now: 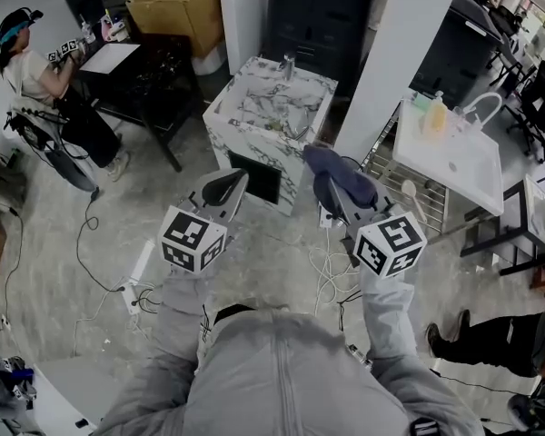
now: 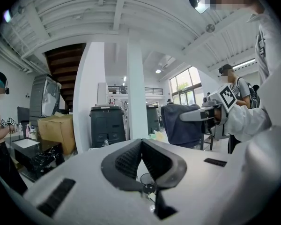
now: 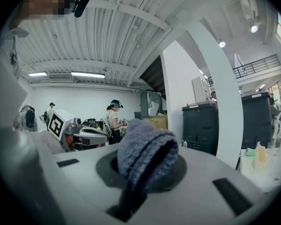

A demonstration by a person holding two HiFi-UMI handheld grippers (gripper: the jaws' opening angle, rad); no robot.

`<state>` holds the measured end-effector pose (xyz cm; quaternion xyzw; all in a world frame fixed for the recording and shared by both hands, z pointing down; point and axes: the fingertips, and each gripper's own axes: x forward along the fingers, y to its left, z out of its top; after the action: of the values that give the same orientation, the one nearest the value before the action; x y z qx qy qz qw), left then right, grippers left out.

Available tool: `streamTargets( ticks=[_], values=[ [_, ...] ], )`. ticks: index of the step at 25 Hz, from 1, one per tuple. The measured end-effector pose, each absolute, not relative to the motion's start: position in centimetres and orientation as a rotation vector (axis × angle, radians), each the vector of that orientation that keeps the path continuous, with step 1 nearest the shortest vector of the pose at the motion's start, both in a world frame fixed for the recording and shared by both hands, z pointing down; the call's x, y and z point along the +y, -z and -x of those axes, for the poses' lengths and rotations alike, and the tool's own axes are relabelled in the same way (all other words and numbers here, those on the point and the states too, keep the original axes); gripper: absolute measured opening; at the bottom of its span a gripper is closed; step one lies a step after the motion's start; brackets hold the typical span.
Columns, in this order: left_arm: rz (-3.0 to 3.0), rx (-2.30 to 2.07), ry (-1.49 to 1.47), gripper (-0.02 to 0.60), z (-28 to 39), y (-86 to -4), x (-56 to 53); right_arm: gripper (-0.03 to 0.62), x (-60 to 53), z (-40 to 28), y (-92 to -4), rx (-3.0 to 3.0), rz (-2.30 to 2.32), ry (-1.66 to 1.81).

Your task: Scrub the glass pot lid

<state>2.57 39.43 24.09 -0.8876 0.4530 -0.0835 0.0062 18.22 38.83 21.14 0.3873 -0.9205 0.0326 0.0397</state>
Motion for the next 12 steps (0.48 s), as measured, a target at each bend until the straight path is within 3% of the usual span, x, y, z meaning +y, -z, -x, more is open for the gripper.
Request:
streamTargets(
  ticks=[12],
  values=[
    [2.776, 1.449, 0.294, 0.026, -4.5, -25.8, 37.8, 0.046, 36.7, -19.4, -23.6, -2.832, -1.062, -0.188]
  ],
)
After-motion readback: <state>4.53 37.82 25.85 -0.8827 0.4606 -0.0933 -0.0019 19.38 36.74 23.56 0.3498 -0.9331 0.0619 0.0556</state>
